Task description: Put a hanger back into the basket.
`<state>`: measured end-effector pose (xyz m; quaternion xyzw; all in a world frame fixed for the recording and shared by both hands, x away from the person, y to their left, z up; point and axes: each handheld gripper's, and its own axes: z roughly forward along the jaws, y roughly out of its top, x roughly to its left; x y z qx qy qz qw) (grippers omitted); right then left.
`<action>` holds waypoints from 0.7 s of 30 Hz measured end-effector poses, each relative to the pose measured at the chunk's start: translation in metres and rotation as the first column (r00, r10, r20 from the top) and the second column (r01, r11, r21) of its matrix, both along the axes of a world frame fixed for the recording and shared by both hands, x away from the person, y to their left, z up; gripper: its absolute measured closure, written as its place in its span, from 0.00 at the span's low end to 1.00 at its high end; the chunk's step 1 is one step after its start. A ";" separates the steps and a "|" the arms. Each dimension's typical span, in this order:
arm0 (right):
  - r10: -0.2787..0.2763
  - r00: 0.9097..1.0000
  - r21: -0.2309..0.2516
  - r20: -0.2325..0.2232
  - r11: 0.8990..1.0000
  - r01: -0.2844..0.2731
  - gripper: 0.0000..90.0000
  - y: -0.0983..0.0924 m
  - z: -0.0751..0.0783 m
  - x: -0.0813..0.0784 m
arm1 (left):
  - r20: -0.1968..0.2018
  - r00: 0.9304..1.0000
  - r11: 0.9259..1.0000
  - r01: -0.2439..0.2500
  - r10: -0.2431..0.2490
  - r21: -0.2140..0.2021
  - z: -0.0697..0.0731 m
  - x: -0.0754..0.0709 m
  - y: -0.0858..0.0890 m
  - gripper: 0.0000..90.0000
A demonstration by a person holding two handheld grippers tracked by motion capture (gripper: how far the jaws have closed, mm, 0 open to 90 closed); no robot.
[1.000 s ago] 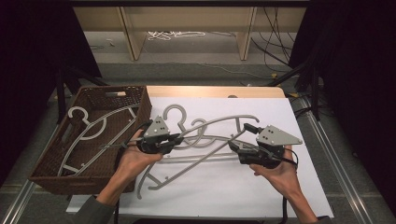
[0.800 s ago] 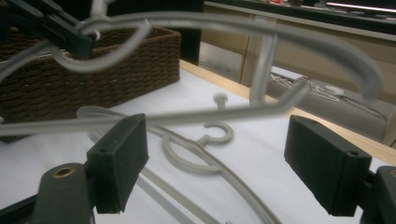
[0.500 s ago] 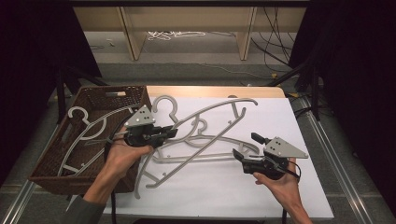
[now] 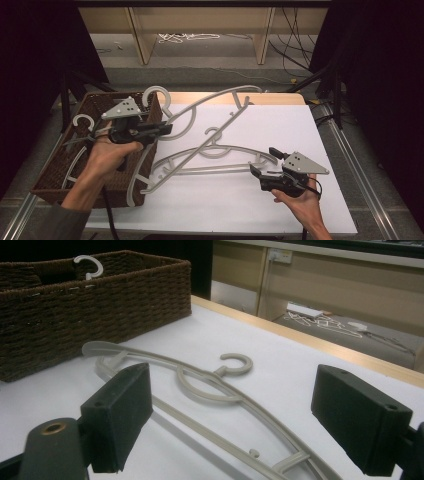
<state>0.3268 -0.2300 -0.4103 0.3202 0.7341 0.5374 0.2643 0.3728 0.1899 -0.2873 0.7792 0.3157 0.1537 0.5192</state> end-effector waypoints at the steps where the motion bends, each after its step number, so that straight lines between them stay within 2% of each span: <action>1: -0.006 1.000 -0.005 -0.003 1.000 0.006 0.20 0.000 0.000 -0.001 | 0.002 1.000 1.000 -0.013 0.013 0.003 0.002 0.001 0.004 0.91; 5: -0.006 1.000 -0.007 -0.001 1.000 0.006 0.20 0.000 -0.001 -0.001 | 0.010 0.997 0.997 -0.079 0.079 0.013 0.008 0.007 0.027 0.91; 9: 0.006 1.000 -0.004 -0.029 1.000 -0.006 0.20 0.000 -0.001 -0.002 | 0.003 0.993 0.993 -0.121 0.121 0.002 0.008 0.012 0.050 0.91; 11: 0.000 1.000 -0.006 -0.007 1.000 0.000 0.19 0.001 -0.003 -0.001 | 0.009 0.988 0.988 -0.153 0.153 0.015 0.007 0.014 0.060 0.91; 13: 0.009 1.000 0.000 -0.004 1.000 -0.009 0.19 0.001 -0.004 0.001 | 0.011 0.985 0.985 -0.171 0.171 0.025 0.006 0.016 0.068 0.91; 14: 0.005 1.000 0.002 -0.020 1.000 -0.005 0.19 0.001 -0.004 0.000 | 0.005 0.982 0.982 -0.188 0.188 0.027 0.005 0.018 0.074 0.91; 18: -0.001 1.000 -0.002 -0.008 1.000 0.001 0.19 0.001 -0.005 0.001 | 0.014 0.973 0.972 -0.232 0.232 0.037 0.002 0.024 0.091 0.91; 20: 0.004 1.000 -0.008 -0.019 1.000 -0.004 0.19 0.001 -0.005 0.000 | 0.023 0.965 0.964 -0.261 0.260 0.046 0.000 0.027 0.100 0.91; 21: 0.007 0.999 -0.004 -0.038 1.000 -0.008 0.19 0.001 -0.005 -0.001 | 0.027 0.963 0.962 -0.268 0.267 0.051 0.000 0.028 0.103 0.91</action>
